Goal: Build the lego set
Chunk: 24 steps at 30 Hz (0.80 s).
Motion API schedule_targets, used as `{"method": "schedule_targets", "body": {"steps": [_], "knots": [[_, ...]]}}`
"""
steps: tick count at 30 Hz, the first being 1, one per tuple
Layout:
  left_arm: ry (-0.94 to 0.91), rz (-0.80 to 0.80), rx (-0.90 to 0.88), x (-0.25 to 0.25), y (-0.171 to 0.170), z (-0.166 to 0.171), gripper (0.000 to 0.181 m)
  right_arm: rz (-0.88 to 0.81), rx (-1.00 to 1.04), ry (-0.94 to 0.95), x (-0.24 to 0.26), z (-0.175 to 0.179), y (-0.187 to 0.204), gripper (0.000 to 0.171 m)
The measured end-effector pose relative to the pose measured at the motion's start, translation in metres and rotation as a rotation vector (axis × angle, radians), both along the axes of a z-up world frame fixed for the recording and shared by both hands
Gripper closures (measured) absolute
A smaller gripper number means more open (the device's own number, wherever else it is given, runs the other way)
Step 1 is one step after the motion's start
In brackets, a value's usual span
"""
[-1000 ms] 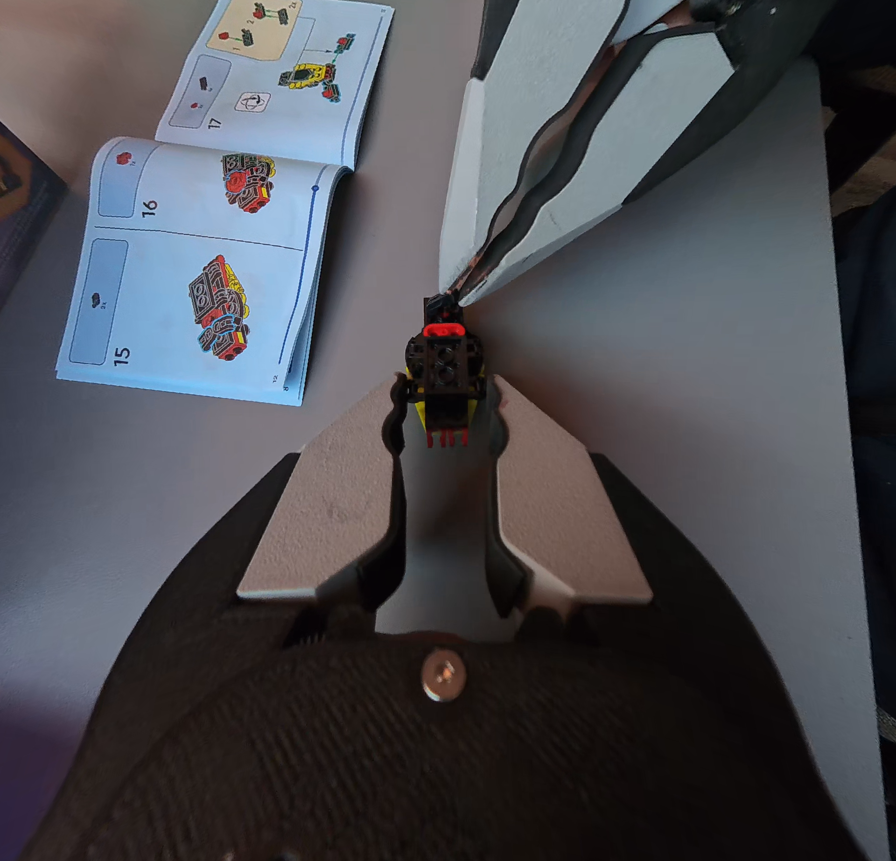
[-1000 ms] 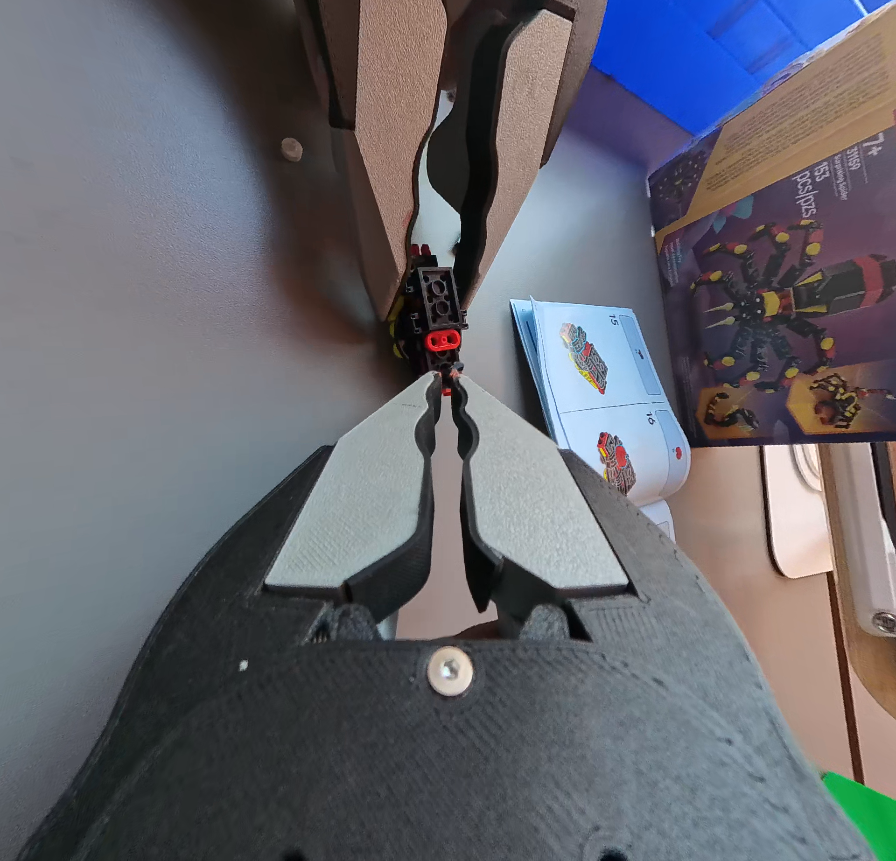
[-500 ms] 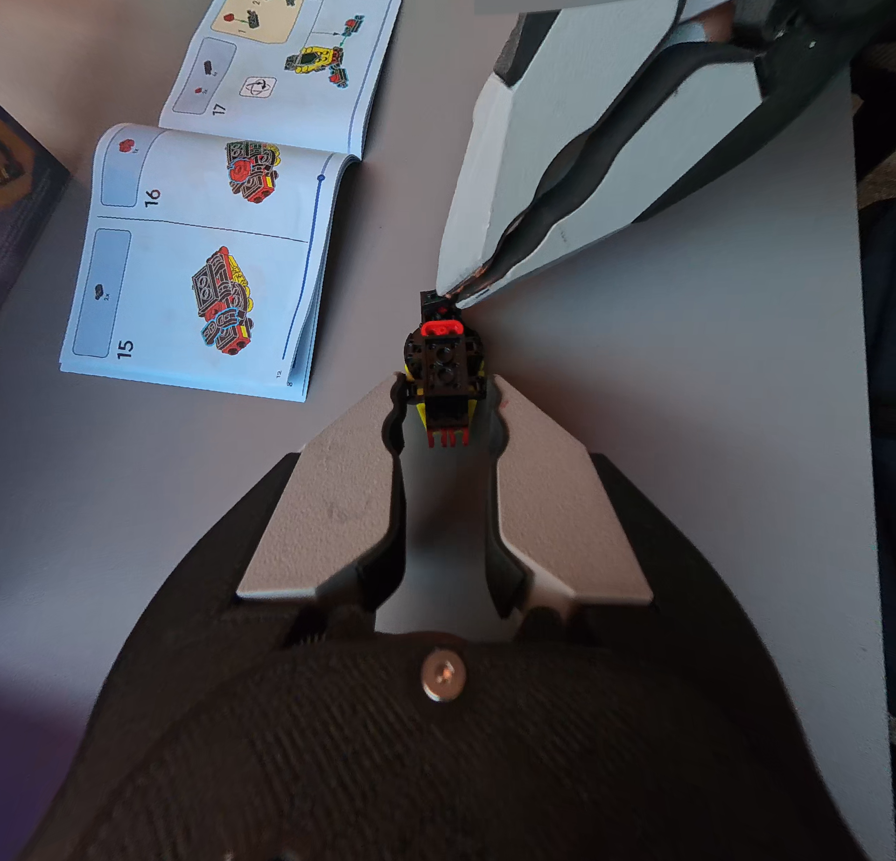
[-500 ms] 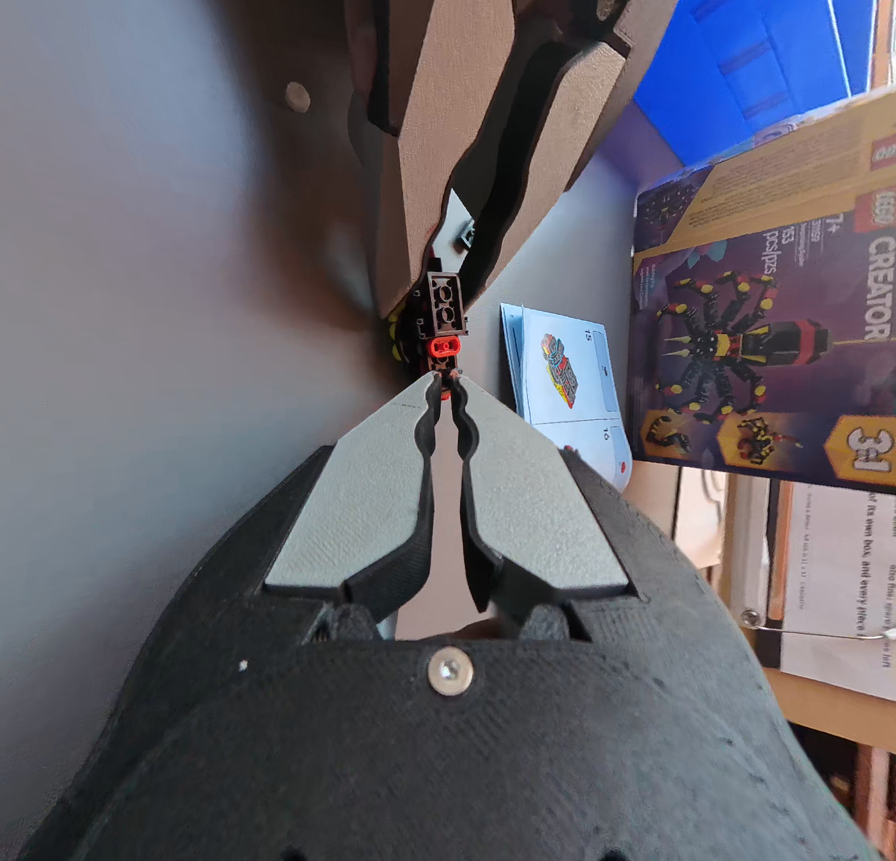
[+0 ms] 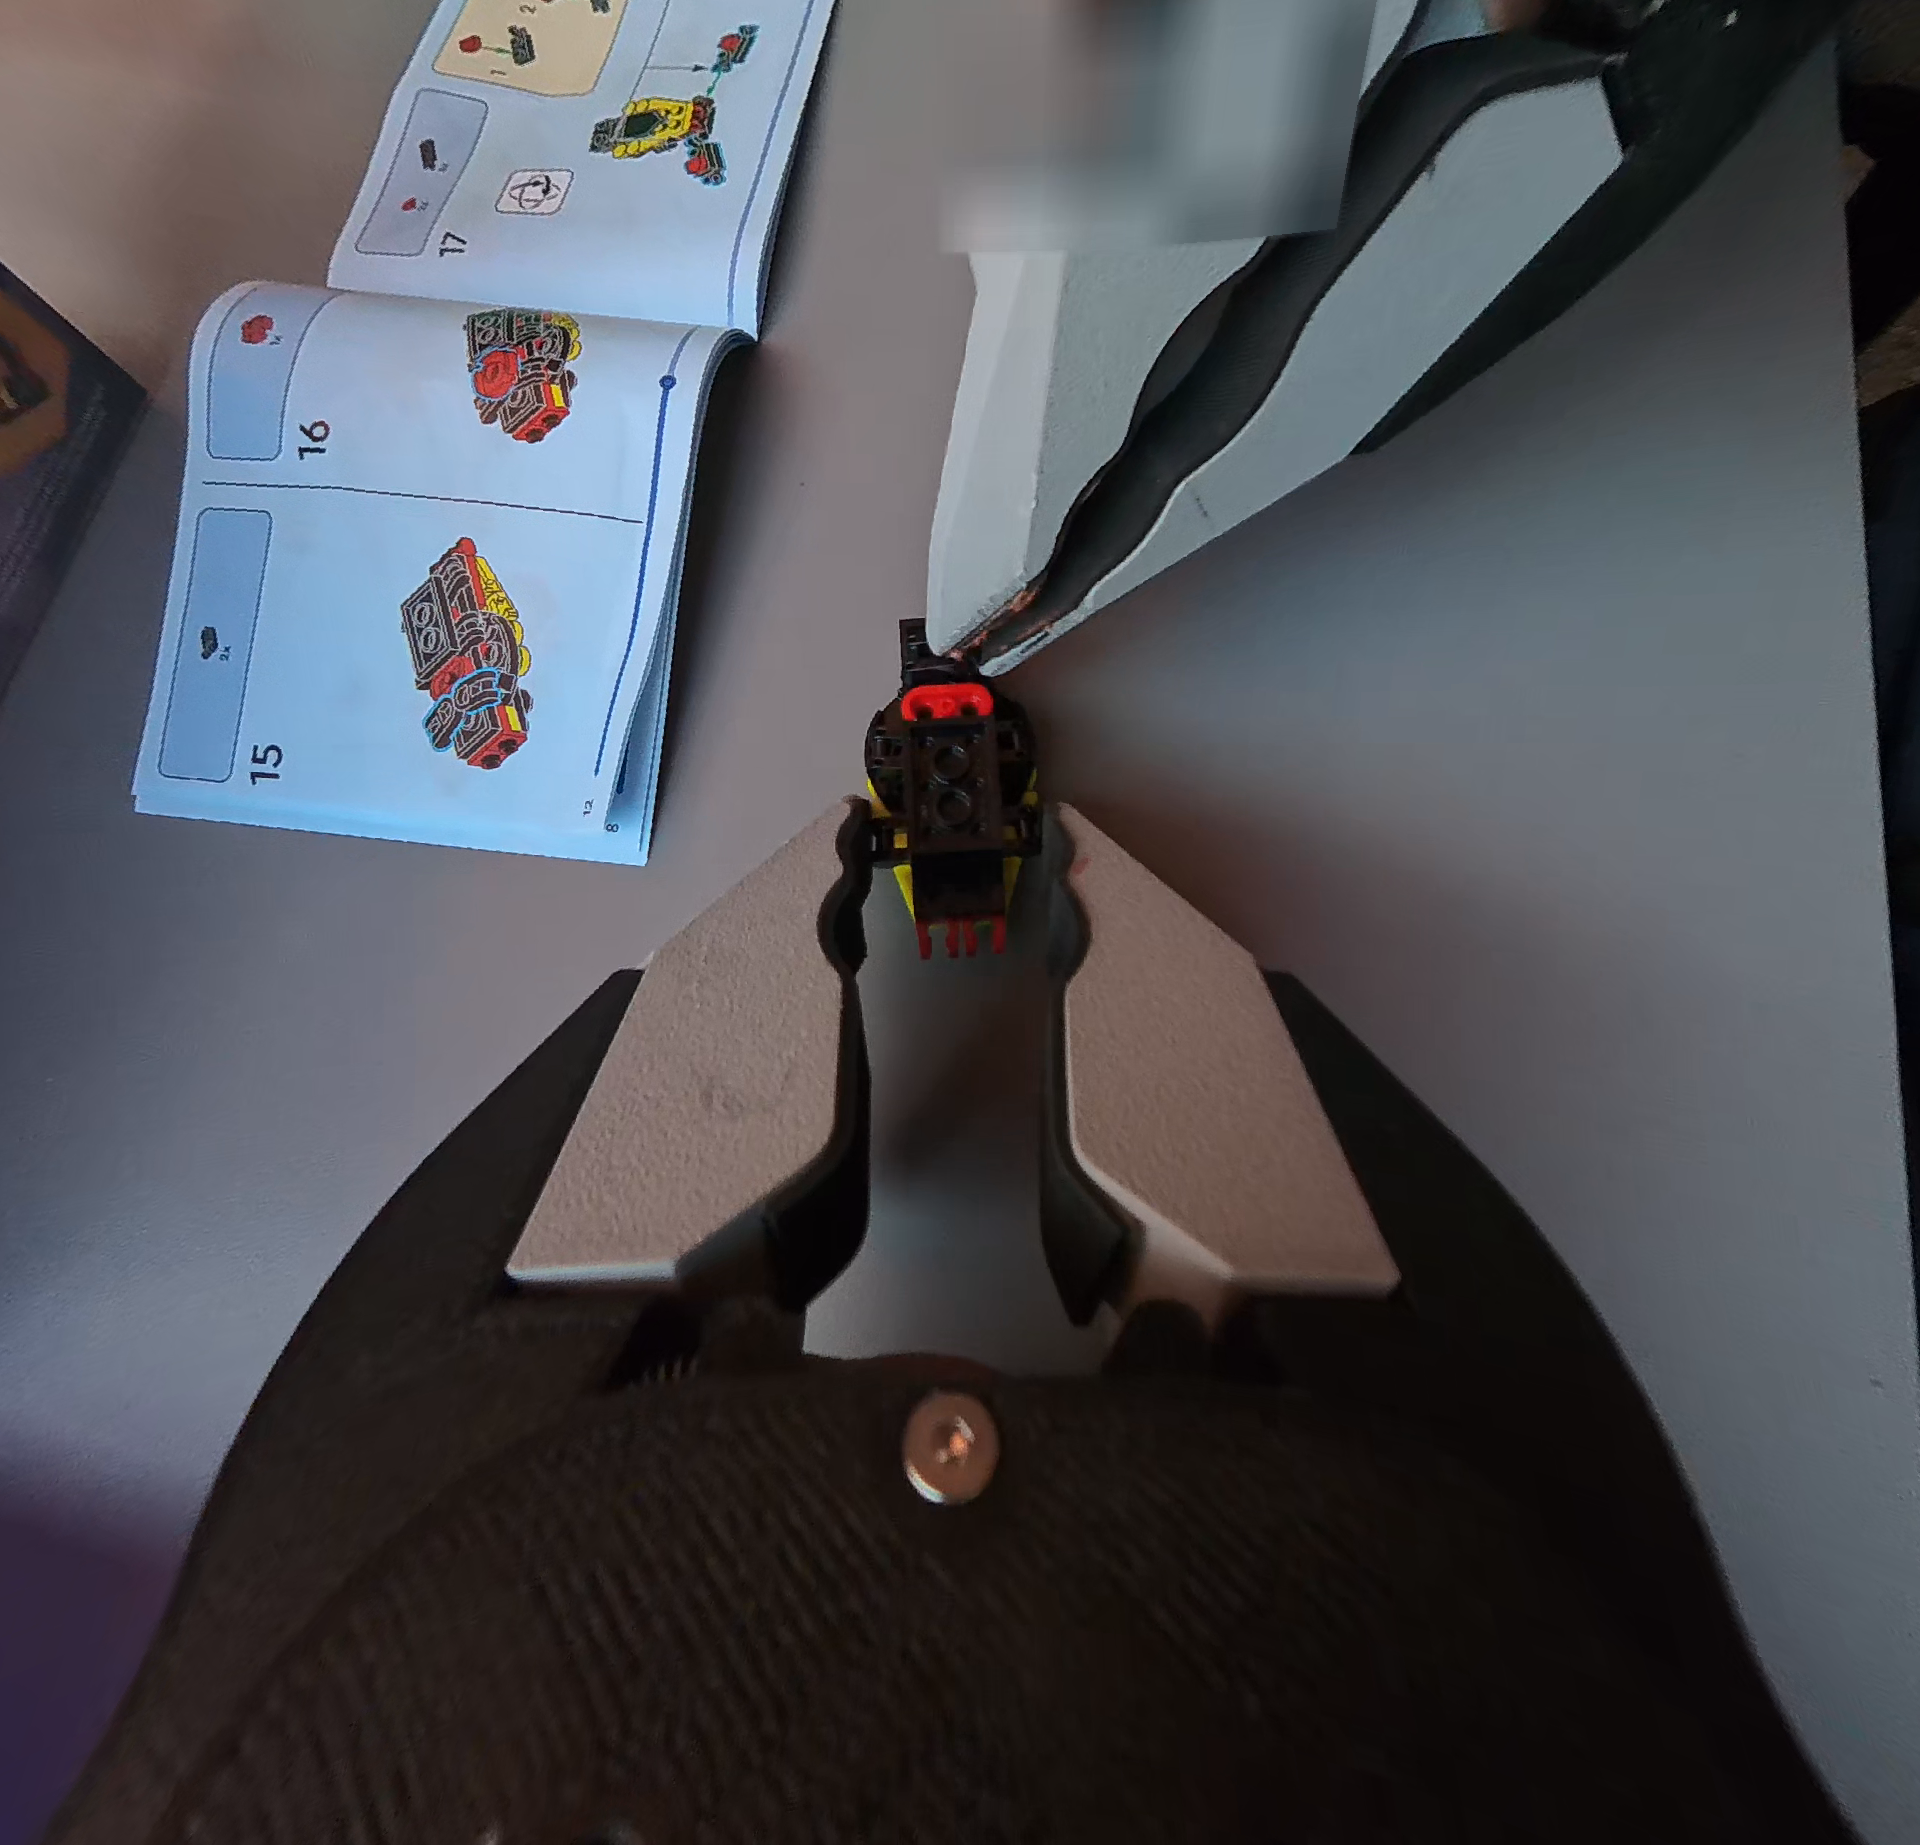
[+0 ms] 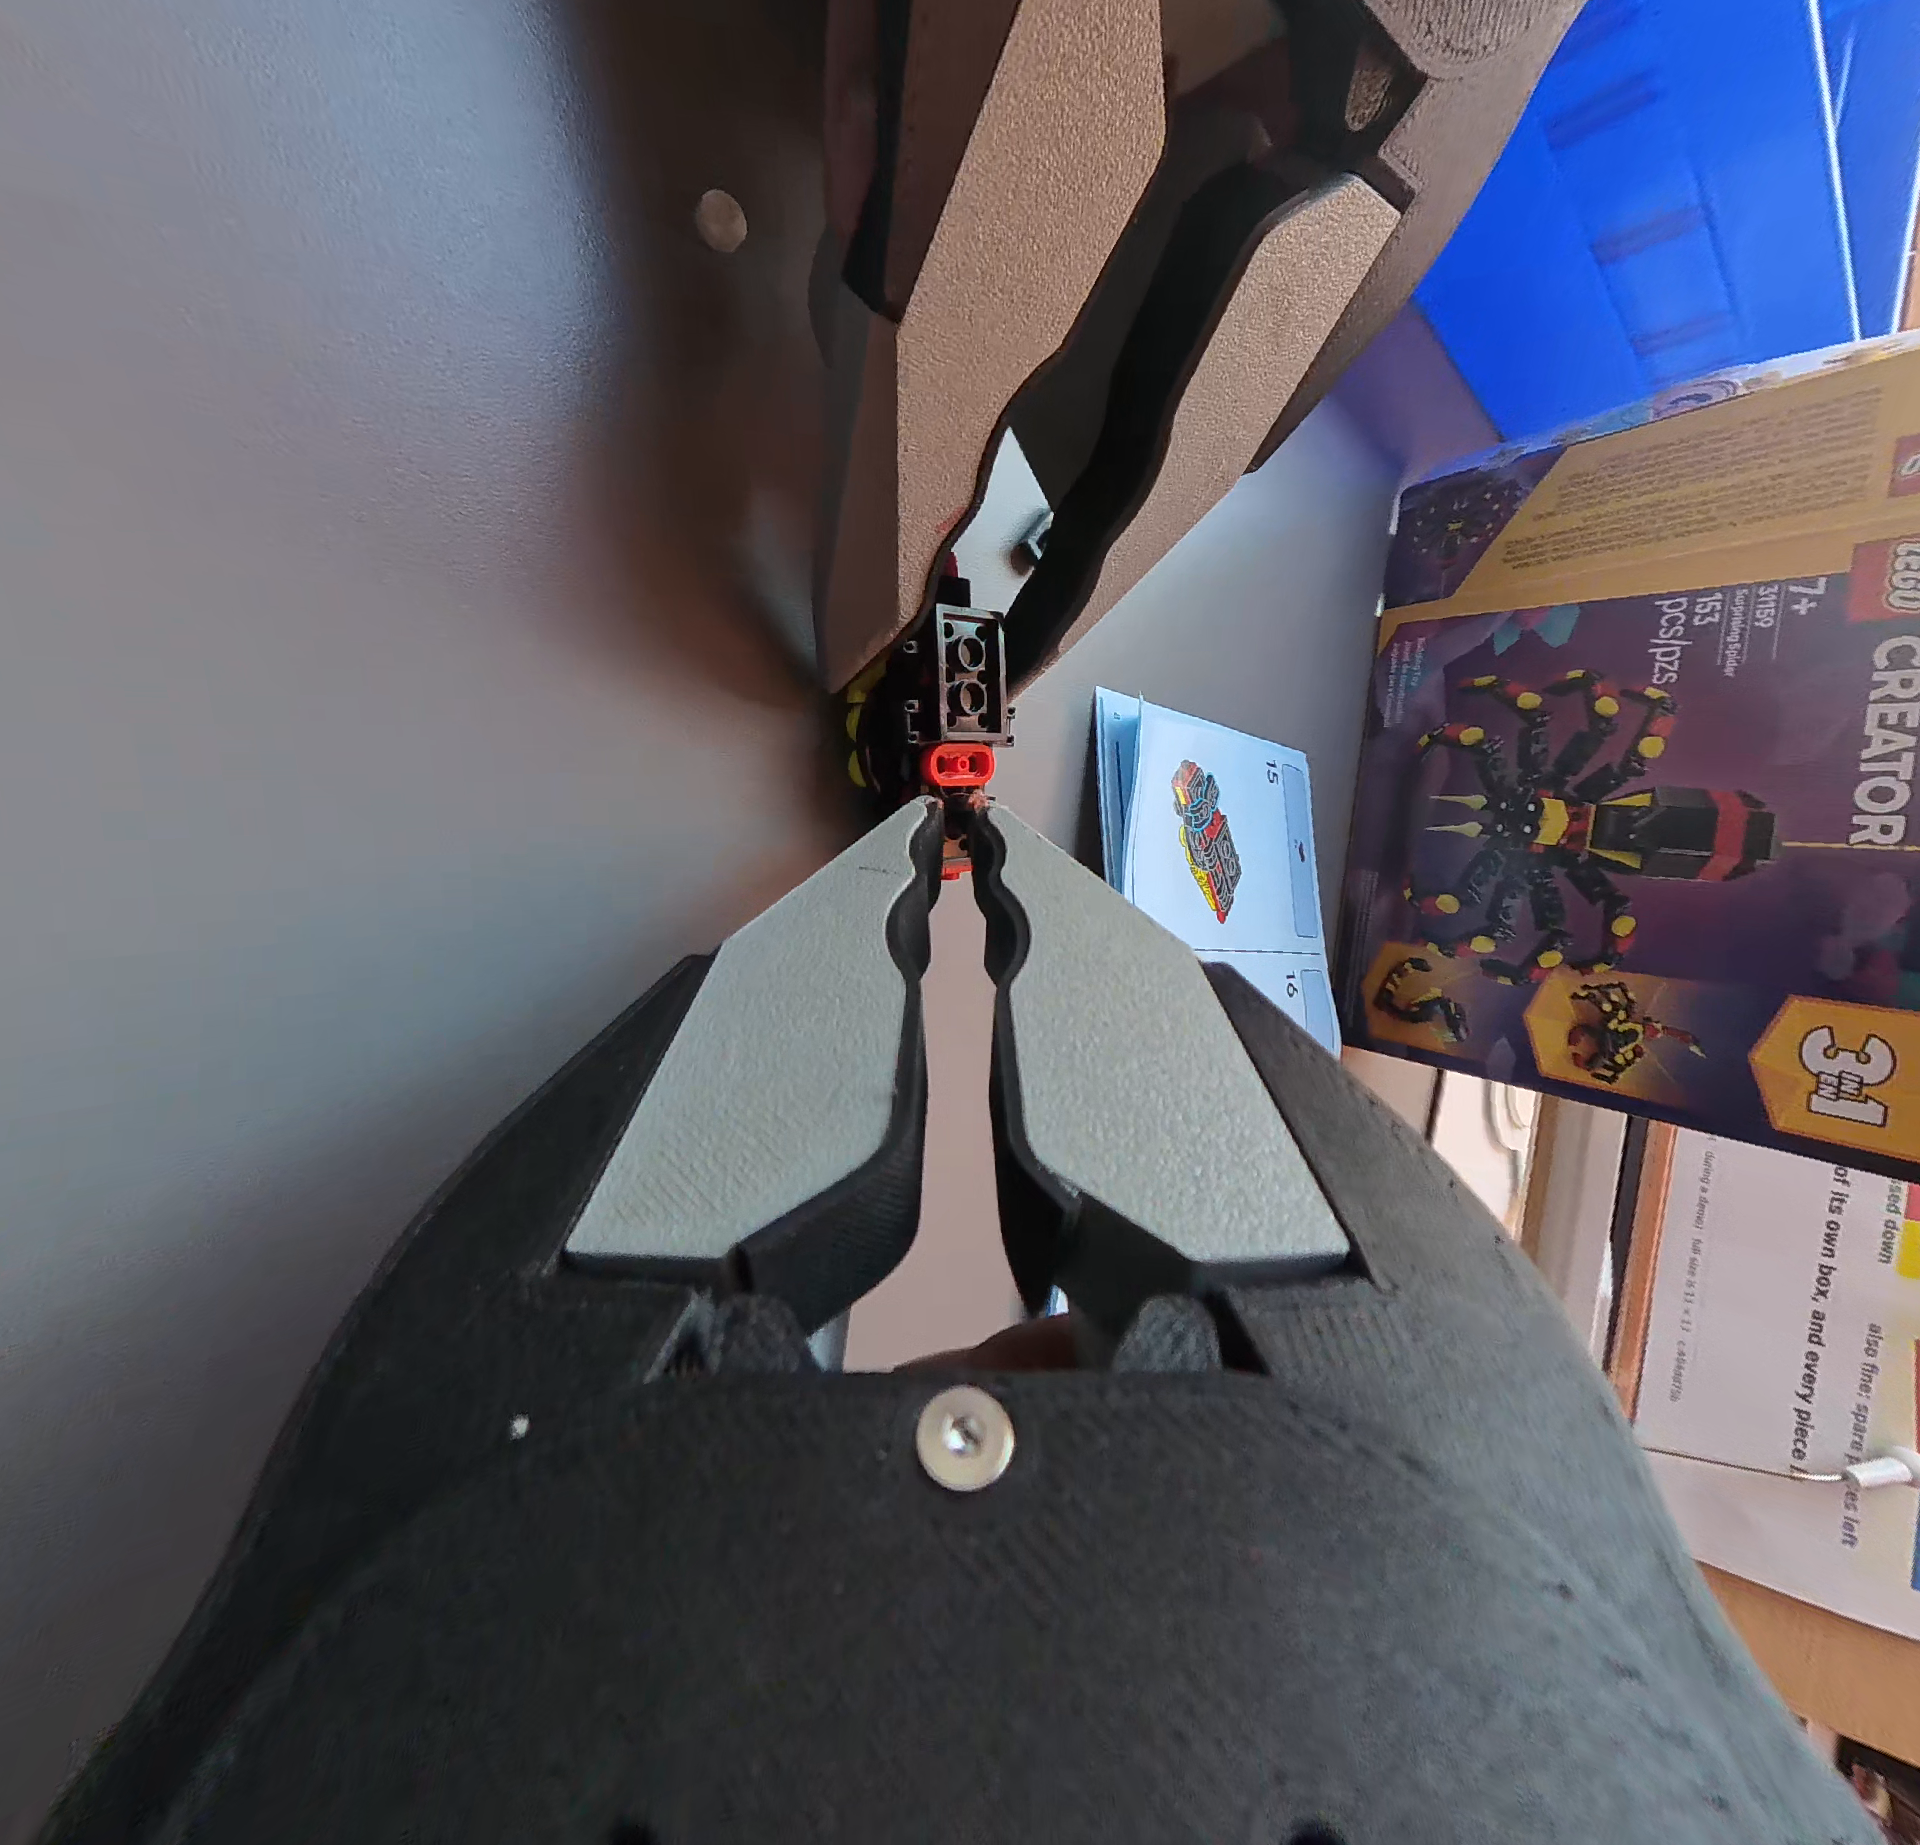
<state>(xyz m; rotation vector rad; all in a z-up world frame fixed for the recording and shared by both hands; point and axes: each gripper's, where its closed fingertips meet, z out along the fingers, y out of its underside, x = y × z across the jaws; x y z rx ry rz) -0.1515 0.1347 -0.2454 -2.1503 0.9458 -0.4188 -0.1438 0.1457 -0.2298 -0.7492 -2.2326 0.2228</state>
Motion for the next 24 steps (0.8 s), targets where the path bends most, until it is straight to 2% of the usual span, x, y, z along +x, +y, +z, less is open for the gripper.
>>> {"method": "schedule_targets", "body": {"steps": [5, 7, 24], "knots": [[0.002, -0.008, 0.0, 0.0007, -0.0011, -0.0003, 0.151, 0.022, -0.063, -0.036, 0.0027, -0.001, -0.0031, 0.168], [-0.001, -0.008, -0.004, 0.0007, -0.0012, -0.0004, 0.152, 0.026, -0.071, -0.061, 0.0039, -0.0042, -0.0033, 0.156], [0.0, -0.008, -0.021, 0.0003, -0.0025, -0.0021, 0.151, 0.056, -0.01, -0.019, 0.0008, -0.004, -0.0007, 0.159]]}}
